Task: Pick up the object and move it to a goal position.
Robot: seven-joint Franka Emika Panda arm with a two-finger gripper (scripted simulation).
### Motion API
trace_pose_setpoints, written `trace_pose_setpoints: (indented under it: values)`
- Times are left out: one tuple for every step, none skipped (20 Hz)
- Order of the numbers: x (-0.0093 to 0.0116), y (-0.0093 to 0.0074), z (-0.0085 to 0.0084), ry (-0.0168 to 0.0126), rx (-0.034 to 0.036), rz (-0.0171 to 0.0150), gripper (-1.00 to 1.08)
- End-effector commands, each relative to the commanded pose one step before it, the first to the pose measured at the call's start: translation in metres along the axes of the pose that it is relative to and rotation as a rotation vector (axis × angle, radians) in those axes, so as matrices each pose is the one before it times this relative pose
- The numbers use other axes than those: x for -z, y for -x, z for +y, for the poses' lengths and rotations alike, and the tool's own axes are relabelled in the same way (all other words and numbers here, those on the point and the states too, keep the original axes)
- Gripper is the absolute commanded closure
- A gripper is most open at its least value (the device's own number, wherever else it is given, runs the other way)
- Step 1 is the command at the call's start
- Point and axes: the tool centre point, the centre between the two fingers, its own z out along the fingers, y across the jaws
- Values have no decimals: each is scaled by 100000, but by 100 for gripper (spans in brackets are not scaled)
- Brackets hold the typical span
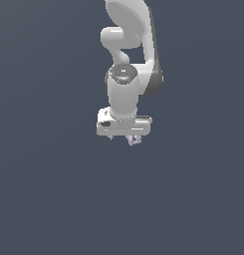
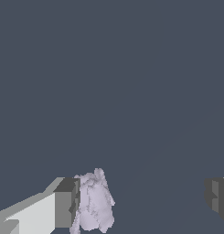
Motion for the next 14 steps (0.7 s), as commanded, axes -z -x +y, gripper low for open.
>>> trace_pose_setpoints:
  values:
    - [0, 0, 1, 0, 0, 0, -92]
    - [3, -9, 58, 64, -74, 5, -92]
    - [8, -27, 163, 165, -199, 12, -92]
    - [13, -44, 275, 284, -338, 21, -92]
    - [18, -61, 382, 393, -460, 28, -92]
    - [23, -77, 488, 503, -572, 34, -92]
    - [24, -84, 532, 547, -594, 34, -92]
    - [19, -68, 426, 437, -441, 26, -92]
    - [15, -51, 311, 317, -284, 18, -92]
    - [11, -34, 198, 203, -144, 11, -92]
    - [6, -16, 83, 68, -12, 4, -92]
    - [1, 3, -32, -23, 65, -1, -92]
    - [-8, 18, -89, -97, 11, -6, -92]
    - [-13, 19, -64, -44, -131, -4, -92]
